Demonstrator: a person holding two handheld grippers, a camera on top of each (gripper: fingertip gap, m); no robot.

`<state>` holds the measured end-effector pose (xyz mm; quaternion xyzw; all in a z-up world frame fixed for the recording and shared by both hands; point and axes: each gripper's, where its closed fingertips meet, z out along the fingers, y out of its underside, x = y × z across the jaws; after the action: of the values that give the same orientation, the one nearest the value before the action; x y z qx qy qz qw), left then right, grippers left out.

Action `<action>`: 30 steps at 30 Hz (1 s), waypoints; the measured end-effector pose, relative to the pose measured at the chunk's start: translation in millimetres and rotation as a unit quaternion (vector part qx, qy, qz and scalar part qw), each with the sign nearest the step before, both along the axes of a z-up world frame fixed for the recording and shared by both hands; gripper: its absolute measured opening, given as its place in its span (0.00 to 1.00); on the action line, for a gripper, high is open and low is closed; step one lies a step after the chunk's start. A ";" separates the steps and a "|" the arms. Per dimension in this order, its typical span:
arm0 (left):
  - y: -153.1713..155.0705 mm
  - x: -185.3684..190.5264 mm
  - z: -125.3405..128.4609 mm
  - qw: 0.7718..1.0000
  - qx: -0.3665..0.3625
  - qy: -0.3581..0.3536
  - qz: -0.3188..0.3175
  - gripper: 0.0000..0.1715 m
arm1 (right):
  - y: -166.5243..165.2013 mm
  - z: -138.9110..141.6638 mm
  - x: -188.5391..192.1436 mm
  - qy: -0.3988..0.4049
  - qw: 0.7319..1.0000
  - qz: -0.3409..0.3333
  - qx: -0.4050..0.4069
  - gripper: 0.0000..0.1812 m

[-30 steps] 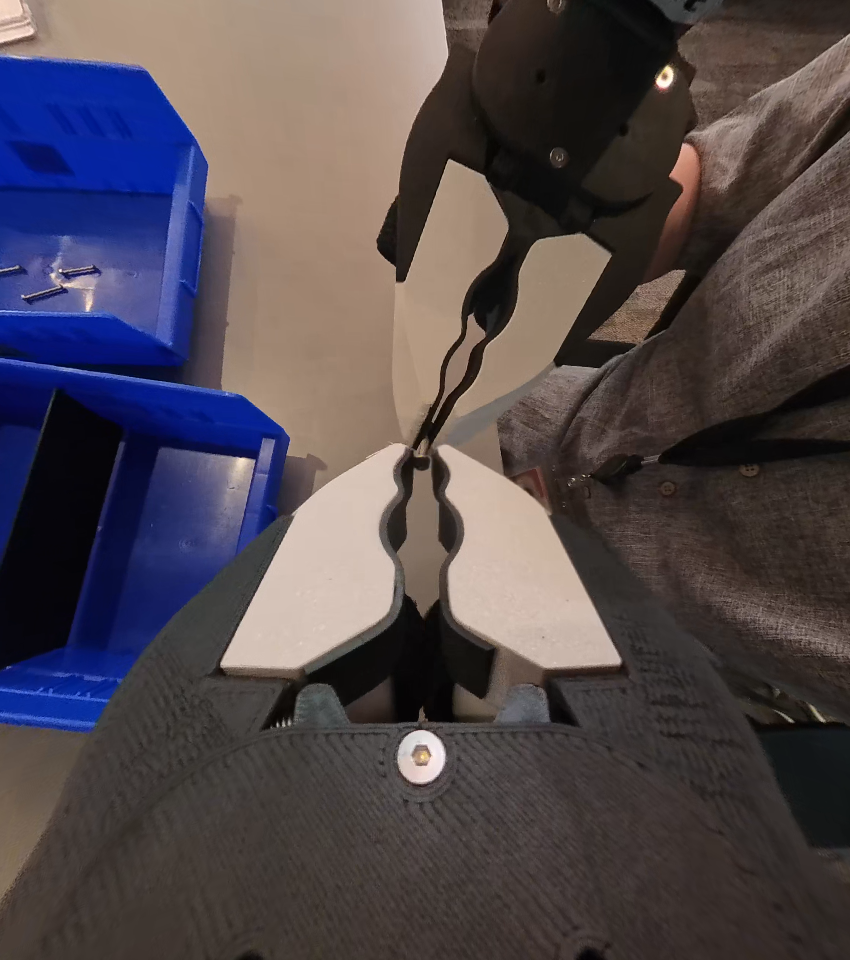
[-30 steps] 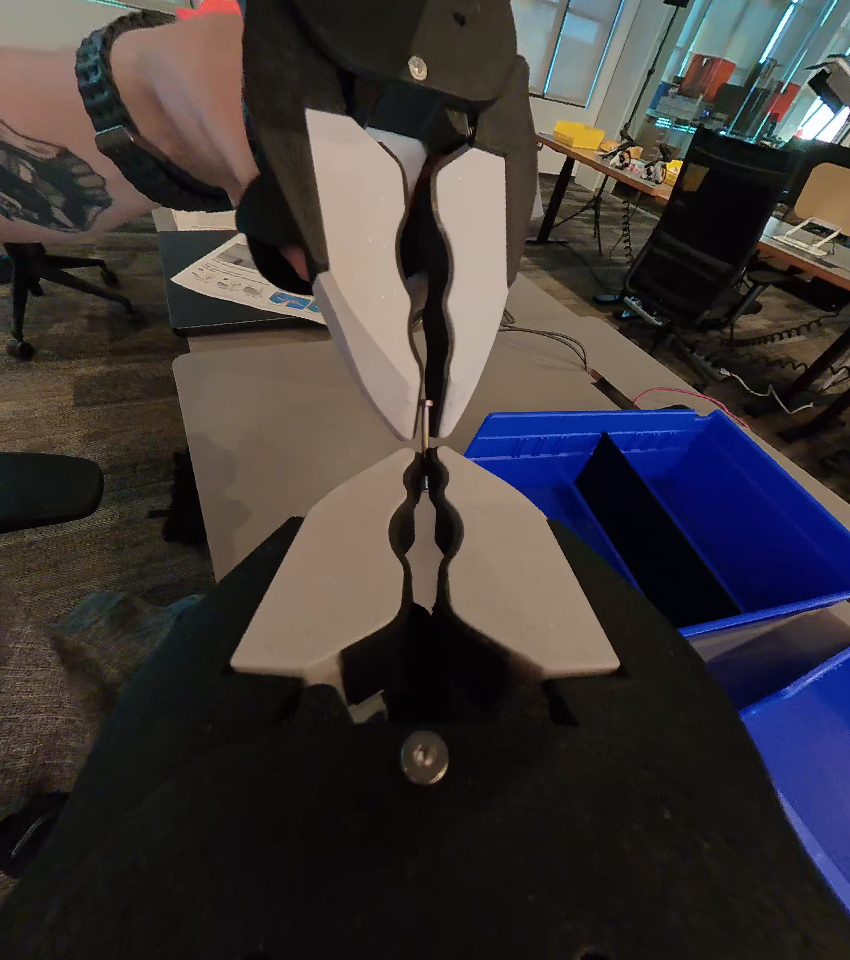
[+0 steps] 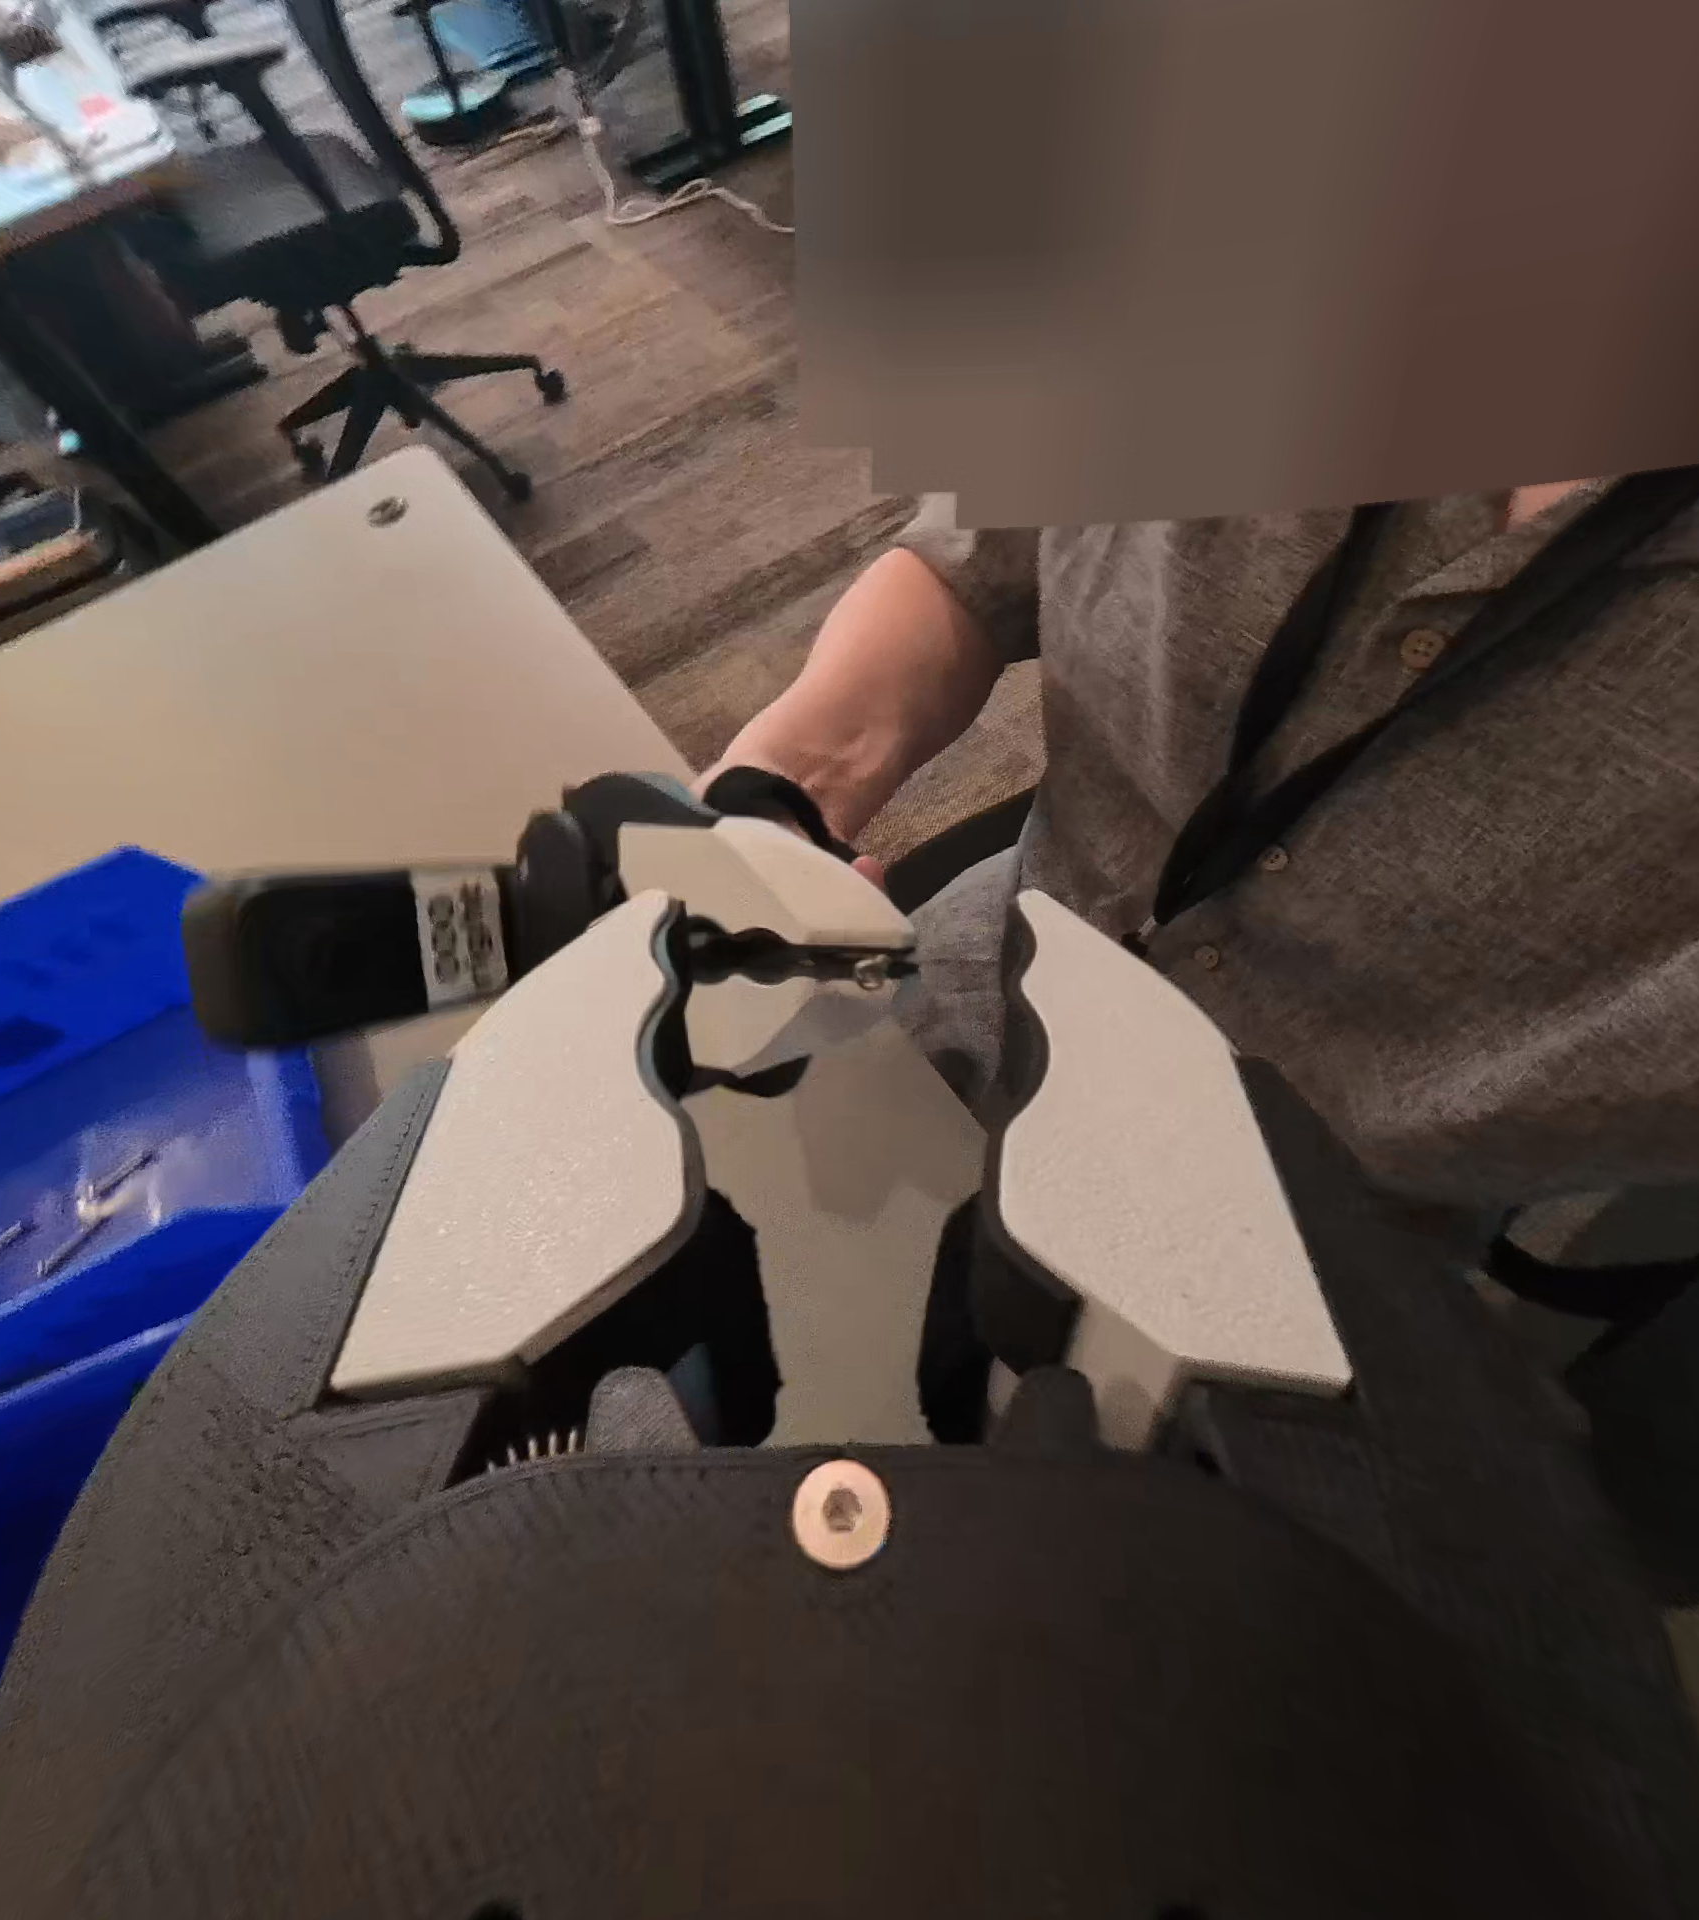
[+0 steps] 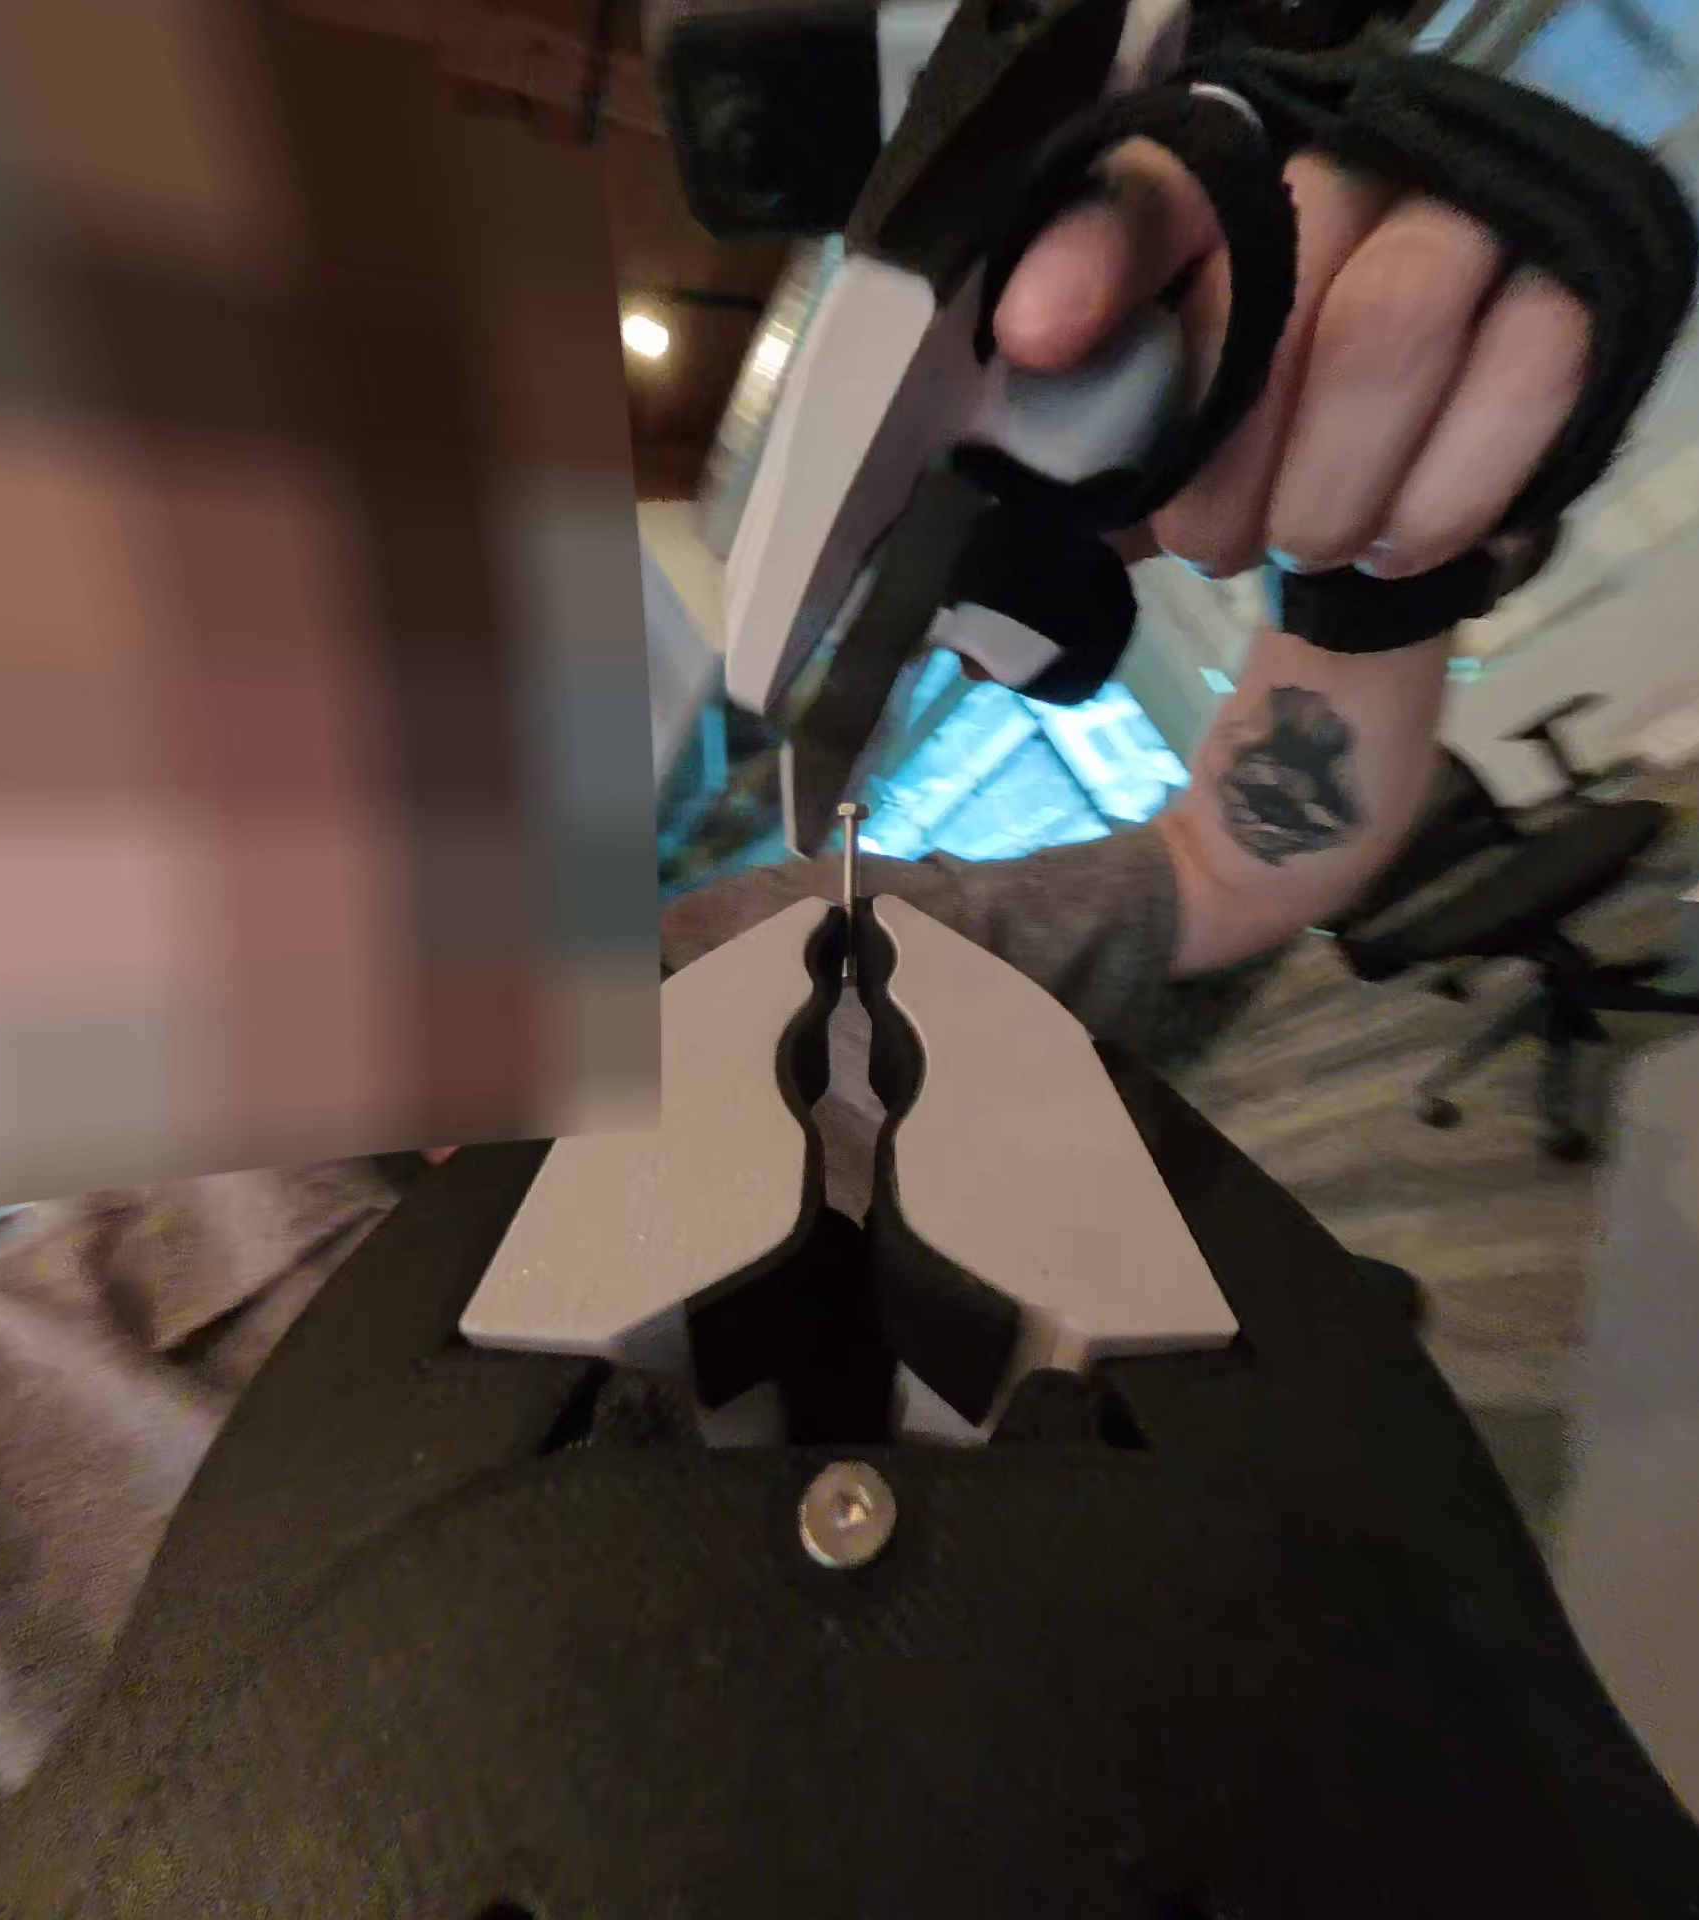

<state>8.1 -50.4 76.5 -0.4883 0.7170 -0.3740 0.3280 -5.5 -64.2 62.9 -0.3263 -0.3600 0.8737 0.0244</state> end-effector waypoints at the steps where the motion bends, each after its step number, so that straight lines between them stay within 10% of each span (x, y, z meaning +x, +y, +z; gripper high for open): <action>1: 5.2 -1.6 2.1 1.000 -0.009 0.006 0.022 0.33 | 2.1 -2.5 -1.7 -0.014 0.999 -0.030 0.030 0.01; 5: 23.0 -16.0 -1.9 0.989 -0.067 0.055 0.119 0.05 | 26.4 -13.7 -4.3 -0.107 0.946 -0.224 0.209 0.01; 11: 32.2 -20.9 -29.4 0.961 -0.112 0.128 0.220 0.14 | 39.5 -20.5 2.7 -0.190 0.838 -0.345 0.378 0.01; 30: 25.6 -5.6 -34.2 0.962 -0.137 0.136 0.195 0.04 | 38.1 -26.2 -0.9 -0.197 0.829 -0.347 0.391 0.01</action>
<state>2.6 -24.8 42.2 -0.7054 0.5872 -0.3278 0.2240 -6.3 -26.1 36.7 -0.5583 -0.5317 0.5109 0.3803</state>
